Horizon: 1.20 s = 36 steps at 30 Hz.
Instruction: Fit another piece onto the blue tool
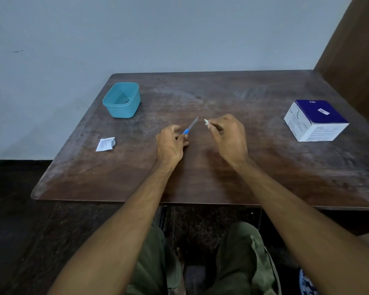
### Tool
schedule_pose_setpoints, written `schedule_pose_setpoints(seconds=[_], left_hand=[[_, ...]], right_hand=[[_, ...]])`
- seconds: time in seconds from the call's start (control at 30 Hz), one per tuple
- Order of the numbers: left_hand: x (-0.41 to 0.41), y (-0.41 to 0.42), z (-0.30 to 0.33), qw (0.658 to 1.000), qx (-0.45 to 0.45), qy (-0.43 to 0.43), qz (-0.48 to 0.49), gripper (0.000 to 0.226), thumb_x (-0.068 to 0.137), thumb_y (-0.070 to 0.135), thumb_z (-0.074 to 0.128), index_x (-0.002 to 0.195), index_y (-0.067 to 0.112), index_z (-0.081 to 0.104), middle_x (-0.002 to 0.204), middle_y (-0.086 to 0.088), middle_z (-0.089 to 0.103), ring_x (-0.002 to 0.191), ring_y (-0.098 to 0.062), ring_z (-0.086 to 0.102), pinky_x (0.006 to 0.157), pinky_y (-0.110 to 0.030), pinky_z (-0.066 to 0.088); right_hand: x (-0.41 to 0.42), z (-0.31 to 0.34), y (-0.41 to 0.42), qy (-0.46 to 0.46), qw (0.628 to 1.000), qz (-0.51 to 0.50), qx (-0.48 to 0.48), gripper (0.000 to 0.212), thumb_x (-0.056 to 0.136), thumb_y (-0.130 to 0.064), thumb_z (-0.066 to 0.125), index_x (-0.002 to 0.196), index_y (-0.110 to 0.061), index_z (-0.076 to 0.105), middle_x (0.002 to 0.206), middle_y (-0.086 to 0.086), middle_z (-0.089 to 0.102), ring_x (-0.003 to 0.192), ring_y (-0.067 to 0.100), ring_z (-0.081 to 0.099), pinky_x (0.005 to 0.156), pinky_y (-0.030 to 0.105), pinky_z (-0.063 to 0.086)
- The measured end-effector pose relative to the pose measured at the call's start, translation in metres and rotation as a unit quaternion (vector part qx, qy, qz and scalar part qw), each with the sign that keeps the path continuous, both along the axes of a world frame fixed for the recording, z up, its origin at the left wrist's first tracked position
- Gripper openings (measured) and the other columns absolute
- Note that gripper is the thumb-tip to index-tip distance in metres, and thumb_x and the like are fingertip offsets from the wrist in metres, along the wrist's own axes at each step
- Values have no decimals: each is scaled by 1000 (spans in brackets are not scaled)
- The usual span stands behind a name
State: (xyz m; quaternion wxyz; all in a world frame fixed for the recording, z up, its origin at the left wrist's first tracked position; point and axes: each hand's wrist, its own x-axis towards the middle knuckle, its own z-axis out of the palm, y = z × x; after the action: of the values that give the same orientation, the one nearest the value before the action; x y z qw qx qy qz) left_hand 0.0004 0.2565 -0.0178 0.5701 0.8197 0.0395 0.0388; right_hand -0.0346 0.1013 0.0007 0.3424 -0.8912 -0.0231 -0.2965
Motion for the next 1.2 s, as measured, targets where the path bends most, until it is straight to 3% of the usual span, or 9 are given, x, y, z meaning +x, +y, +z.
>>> schedule_pose_setpoints(seconds=[0.1,0.23,0.37,0.63,0.8,0.9,1.03,1.1,1.2], left_hand=[[-6,9,-3,1000,-6,-18,-2,16,89,2,63,103,8,69,79,1,72,70,-9,72,78,-33,60],[-18,16,-7,996,54,-75,-12,13,87,11,68,98,13,72,89,2,75,81,-5,69,76,-21,56],[-19,19,-13,992,78,-97,-7,10,86,17,69,96,17,73,87,4,74,79,-8,70,75,-34,59],[-22,17,-10,990,103,-97,3,11,89,20,67,98,15,72,86,1,74,79,-10,70,75,-35,59],[-22,18,-9,990,101,-97,12,11,89,21,66,98,17,72,85,2,74,78,-12,69,73,-35,59],[-24,18,-7,988,115,-105,7,12,88,21,67,99,16,72,87,2,74,79,-10,69,75,-33,58],[-26,17,-7,990,100,-103,2,12,90,19,66,99,14,71,84,4,74,76,-6,69,75,-30,58],[-26,17,-7,990,99,-105,3,11,90,19,66,99,15,71,82,4,74,76,-6,69,75,-31,58],[-25,18,-7,989,98,-113,3,12,89,19,67,98,14,72,83,2,74,77,-9,69,75,-34,58]], right_hand=[[1,1,18,-2,996,24,-86,15,91,-18,61,99,-13,73,86,4,59,80,19,56,68,30,44],[4,-3,41,29,974,57,-216,16,90,-15,58,102,-12,68,101,8,59,93,26,54,70,35,48],[2,-8,55,10,954,59,-295,11,76,-12,72,86,-10,68,87,8,58,81,29,57,53,32,44],[16,1,37,7,953,22,-301,13,83,-16,70,94,-7,70,86,13,58,81,35,59,59,34,45],[6,-8,53,-28,934,52,-354,12,72,-16,77,82,-11,71,81,7,60,73,28,59,57,30,47],[11,-7,42,-43,929,46,-364,13,81,-22,64,84,-12,71,81,7,60,72,29,58,56,31,45],[19,2,25,-41,940,6,-339,8,75,-9,73,83,-6,71,77,12,58,67,33,57,51,32,44],[18,2,29,-48,942,19,-333,10,81,-11,62,83,-6,71,77,12,59,67,32,57,51,31,43],[9,-2,41,-81,930,80,-349,36,85,-22,39,82,-8,72,78,9,61,68,30,58,53,29,43]])
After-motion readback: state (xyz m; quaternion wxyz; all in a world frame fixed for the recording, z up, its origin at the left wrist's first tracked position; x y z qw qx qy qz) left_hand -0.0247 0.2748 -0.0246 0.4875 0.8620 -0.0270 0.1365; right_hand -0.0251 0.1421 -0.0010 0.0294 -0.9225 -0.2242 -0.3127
